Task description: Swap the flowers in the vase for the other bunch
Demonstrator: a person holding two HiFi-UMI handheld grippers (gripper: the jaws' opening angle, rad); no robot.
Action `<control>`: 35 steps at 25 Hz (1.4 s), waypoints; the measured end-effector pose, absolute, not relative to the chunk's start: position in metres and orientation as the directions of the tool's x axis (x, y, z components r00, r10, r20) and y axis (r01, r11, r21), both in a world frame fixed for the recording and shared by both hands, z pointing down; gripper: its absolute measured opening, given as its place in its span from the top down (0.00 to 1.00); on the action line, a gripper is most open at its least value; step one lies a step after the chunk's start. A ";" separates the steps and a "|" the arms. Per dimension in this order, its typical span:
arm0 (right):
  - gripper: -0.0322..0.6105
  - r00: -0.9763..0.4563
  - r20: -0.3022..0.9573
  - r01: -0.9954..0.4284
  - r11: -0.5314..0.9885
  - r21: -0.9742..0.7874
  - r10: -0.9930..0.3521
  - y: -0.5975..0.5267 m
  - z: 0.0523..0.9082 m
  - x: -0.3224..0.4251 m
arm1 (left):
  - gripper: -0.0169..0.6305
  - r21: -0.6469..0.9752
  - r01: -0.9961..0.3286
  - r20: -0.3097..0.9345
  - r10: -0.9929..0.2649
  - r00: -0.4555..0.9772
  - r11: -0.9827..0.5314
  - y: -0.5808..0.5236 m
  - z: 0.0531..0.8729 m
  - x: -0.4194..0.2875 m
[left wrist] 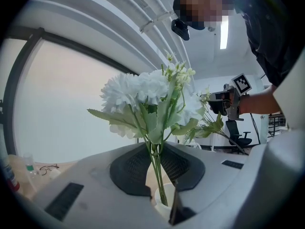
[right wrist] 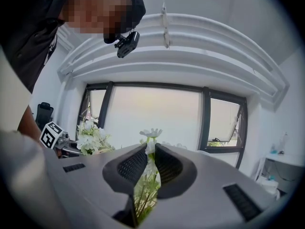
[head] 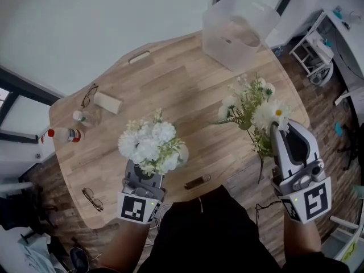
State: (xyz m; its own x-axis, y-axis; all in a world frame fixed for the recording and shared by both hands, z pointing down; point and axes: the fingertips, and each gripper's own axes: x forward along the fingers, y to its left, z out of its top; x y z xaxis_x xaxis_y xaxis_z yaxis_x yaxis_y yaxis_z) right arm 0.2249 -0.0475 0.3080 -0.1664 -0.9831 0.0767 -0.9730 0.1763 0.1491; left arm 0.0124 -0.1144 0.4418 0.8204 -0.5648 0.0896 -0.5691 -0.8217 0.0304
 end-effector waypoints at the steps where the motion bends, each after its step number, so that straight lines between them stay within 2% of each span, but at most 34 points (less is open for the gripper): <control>1: 0.85 -0.164 0.084 -0.973 0.176 0.150 -0.983 -0.047 0.310 0.225 | 0.90 0.037 -0.568 0.096 -0.563 0.821 -0.822 -0.113 0.446 0.013; 15: 0.85 -0.192 0.099 -0.970 0.204 0.131 -0.976 -0.057 0.318 0.215 | 0.86 0.065 -0.534 0.204 -0.512 0.834 -0.843 -0.090 0.499 0.020; 17: 0.85 -0.196 0.095 -0.969 0.208 0.131 -0.976 -0.060 0.317 0.212 | 0.83 0.075 -0.518 0.212 -0.494 0.843 -0.852 -0.087 0.504 0.019; 20: 0.85 -0.202 0.094 -0.968 0.213 0.130 -0.975 -0.064 0.315 0.212 | 0.69 0.104 -0.486 0.219 -0.457 0.862 -0.867 -0.082 0.509 0.024; 22: 0.85 -0.209 0.090 -0.967 0.219 0.131 -0.974 -0.067 0.313 0.212 | 0.65 0.110 -0.475 0.221 -0.445 0.868 -0.873 -0.078 0.510 0.025; 35: 0.85 -0.240 0.072 -0.953 0.249 0.172 -0.968 -0.073 0.300 0.201 | 0.59 0.057 -0.496 0.307 -0.458 0.834 -0.866 -0.069 0.517 -0.005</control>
